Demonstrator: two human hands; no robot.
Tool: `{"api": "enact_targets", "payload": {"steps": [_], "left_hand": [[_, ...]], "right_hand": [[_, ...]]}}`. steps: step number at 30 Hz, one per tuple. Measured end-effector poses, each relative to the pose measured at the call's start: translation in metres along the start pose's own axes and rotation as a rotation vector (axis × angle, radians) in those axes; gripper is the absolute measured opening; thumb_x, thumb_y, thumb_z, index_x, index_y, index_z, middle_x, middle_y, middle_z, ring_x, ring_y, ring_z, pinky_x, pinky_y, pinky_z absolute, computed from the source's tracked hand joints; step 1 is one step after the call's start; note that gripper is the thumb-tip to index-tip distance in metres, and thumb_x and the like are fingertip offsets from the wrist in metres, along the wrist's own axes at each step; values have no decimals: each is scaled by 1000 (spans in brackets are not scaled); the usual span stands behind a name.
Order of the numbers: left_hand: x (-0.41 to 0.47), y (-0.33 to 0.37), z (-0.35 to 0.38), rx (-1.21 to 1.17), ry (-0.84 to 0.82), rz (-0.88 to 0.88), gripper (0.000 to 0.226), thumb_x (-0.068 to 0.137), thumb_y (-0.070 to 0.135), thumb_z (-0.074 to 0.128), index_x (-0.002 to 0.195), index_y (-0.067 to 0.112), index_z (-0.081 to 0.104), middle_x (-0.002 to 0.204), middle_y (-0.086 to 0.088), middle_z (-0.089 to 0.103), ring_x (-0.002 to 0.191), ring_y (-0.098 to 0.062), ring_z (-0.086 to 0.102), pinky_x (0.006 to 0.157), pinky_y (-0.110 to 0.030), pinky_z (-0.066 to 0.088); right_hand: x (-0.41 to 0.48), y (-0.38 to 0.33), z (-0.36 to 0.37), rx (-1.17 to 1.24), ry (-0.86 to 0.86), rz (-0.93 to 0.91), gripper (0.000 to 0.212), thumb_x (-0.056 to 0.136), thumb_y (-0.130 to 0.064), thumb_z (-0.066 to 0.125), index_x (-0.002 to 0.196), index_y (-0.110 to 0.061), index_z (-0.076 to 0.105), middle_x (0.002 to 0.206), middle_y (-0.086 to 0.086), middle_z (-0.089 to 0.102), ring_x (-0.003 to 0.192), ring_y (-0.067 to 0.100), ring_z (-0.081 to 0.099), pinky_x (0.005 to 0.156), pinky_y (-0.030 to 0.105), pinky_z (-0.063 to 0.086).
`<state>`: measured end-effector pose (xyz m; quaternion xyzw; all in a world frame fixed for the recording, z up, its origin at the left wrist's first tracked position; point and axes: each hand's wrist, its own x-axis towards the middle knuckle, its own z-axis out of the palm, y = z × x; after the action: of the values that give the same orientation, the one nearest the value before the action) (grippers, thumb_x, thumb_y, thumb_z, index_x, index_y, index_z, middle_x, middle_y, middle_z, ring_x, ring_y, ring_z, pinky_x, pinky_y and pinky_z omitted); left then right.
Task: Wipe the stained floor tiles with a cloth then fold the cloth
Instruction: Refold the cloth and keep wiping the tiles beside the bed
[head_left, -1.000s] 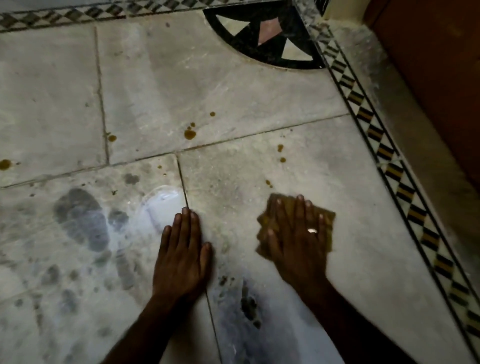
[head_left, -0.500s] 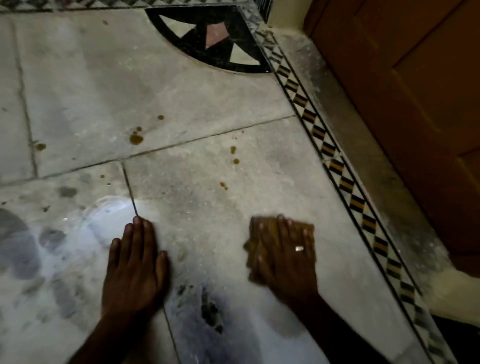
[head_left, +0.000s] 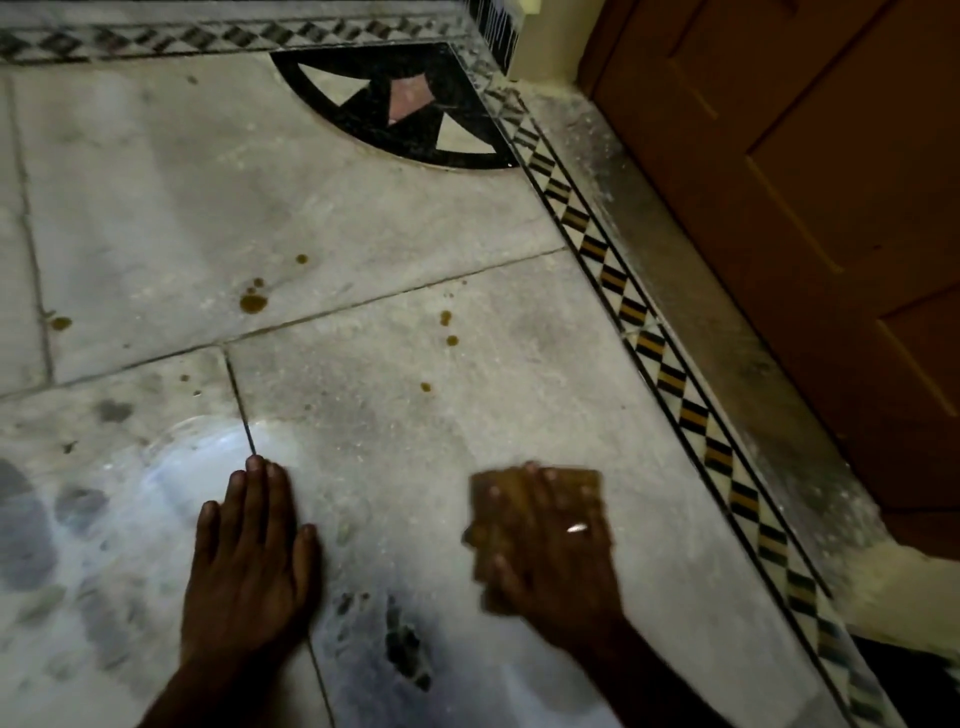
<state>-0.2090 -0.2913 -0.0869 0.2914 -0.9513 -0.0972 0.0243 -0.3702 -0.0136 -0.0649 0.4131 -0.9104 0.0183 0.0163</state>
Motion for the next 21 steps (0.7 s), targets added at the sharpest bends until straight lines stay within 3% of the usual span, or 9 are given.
{"api": "enact_targets", "payload": {"steps": [3, 7, 12, 17, 21], "left_hand": [[4, 0, 0, -3, 29, 69, 66, 99, 36, 27, 154, 0, 30, 164, -19, 25, 151, -31, 25, 124, -47, 13], [10, -4, 0, 13, 56, 164, 64, 97, 34, 34, 151, 0, 38, 162, -18, 31, 148, -30, 33, 120, -49, 24], [24, 8, 0, -16, 40, 142, 66, 96, 36, 36, 150, -1, 38, 161, -19, 34, 147, -32, 35, 119, -48, 26], [65, 24, 5, -43, 6, 174, 64, 99, 34, 32, 152, -1, 35, 161, -19, 32, 149, -34, 32, 119, -50, 25], [80, 28, 6, -48, 4, 186, 65, 98, 36, 33, 152, -1, 35, 162, -18, 32, 149, -33, 32, 118, -48, 26]], "right_hand": [[38, 20, -1, -18, 10, 226, 60, 104, -48, 30, 159, -25, 32, 165, 15, 32, 152, 35, 31, 120, 61, 25], [112, 11, 4, 43, -37, 337, 67, 98, -51, 33, 161, -29, 28, 164, 16, 33, 150, 36, 33, 120, 61, 24], [149, -39, 6, 36, -20, 156, 65, 100, -51, 37, 161, -31, 26, 166, 15, 29, 153, 35, 29, 120, 60, 25], [93, -63, 7, 30, -5, -83, 69, 96, -49, 48, 160, -32, 30, 166, 9, 30, 153, 31, 28, 119, 59, 27], [63, -31, 8, -32, 81, -13, 65, 94, -45, 51, 156, -27, 40, 163, 12, 35, 150, 34, 35, 116, 62, 32]]}}
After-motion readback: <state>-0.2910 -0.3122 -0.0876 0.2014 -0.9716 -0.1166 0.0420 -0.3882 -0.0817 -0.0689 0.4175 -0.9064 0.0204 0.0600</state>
